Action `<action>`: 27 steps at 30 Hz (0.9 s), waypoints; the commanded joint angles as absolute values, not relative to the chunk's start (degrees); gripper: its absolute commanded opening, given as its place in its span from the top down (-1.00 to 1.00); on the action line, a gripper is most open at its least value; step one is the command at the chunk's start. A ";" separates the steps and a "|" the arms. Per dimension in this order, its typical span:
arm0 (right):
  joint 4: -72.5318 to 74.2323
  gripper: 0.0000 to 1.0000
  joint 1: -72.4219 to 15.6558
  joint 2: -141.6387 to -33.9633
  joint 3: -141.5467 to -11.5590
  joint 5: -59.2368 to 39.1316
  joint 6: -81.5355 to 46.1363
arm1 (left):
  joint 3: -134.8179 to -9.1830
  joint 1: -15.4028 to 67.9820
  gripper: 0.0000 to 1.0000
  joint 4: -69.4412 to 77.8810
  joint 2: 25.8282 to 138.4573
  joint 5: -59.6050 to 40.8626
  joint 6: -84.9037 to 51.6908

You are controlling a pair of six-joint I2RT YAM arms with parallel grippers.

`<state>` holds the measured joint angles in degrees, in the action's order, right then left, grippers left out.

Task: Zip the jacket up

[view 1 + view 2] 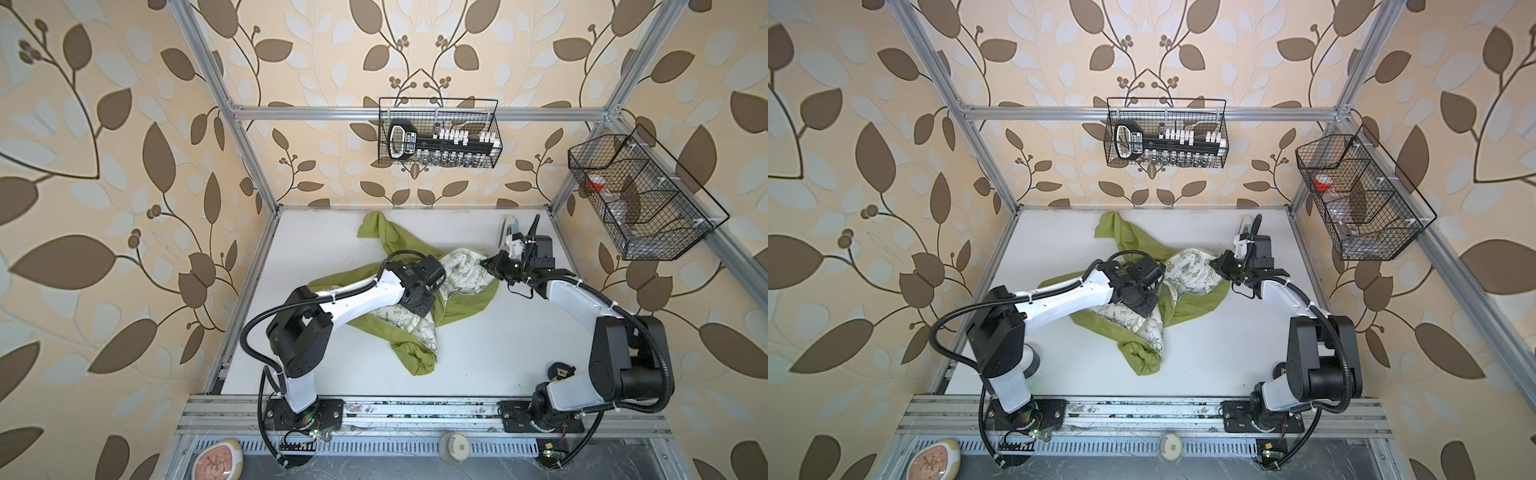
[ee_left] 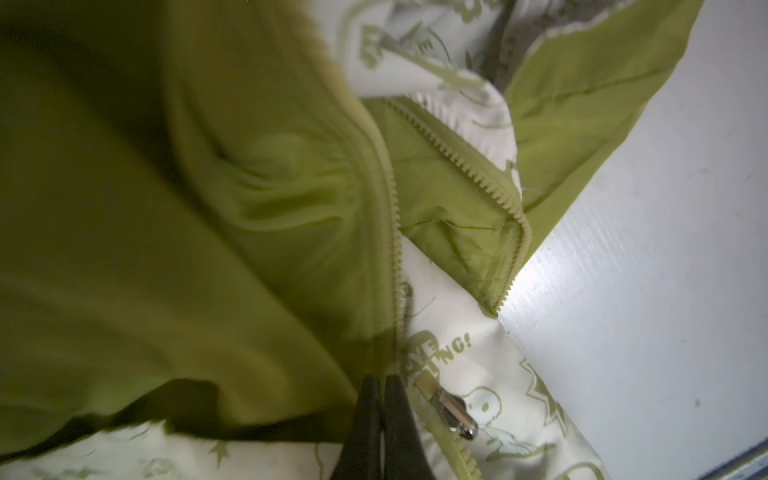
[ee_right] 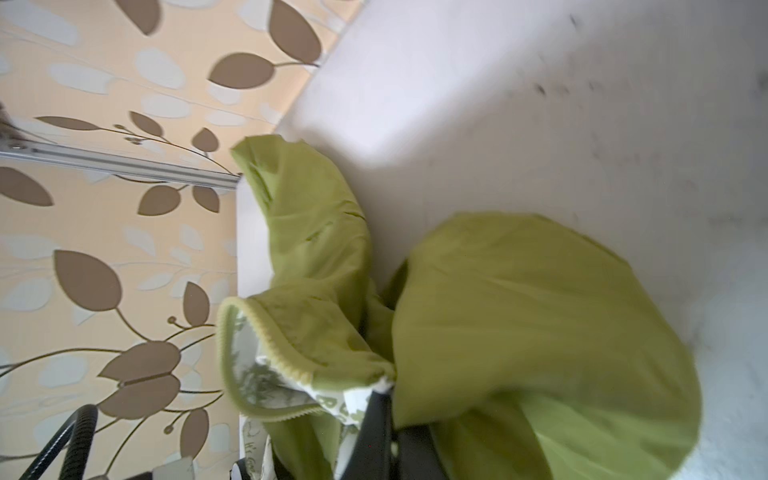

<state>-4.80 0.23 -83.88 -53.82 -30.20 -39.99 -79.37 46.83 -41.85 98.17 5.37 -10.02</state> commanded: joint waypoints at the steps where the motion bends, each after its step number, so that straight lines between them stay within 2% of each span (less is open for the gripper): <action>1: -5.58 1.00 1.46 -80.37 -60.10 -32.14 -41.50 | -79.19 43.95 1.00 -41.52 86.81 9.39 -12.01; 8: -9.49 1.00 5.38 -80.91 -74.34 -32.88 -43.80 | -75.87 38.46 1.00 -38.82 70.24 13.26 -15.36; 14: -10.06 1.00 6.68 -82.96 -84.15 -33.09 -46.93 | -74.62 37.97 1.00 -37.10 60.27 14.84 -17.41; 19: -10.70 1.00 4.54 -86.36 -89.15 -33.26 -47.79 | -71.35 37.99 1.00 -37.57 55.00 28.69 -18.73; 24: -13.49 1.00 -2.92 -92.05 -92.06 -30.60 -45.06 | -68.93 35.40 1.00 -42.92 56.34 46.23 -24.14; 27: -15.28 1.00 -8.91 -97.10 -94.37 -27.47 -43.10 | -65.66 29.08 1.00 -43.10 57.25 47.54 -26.36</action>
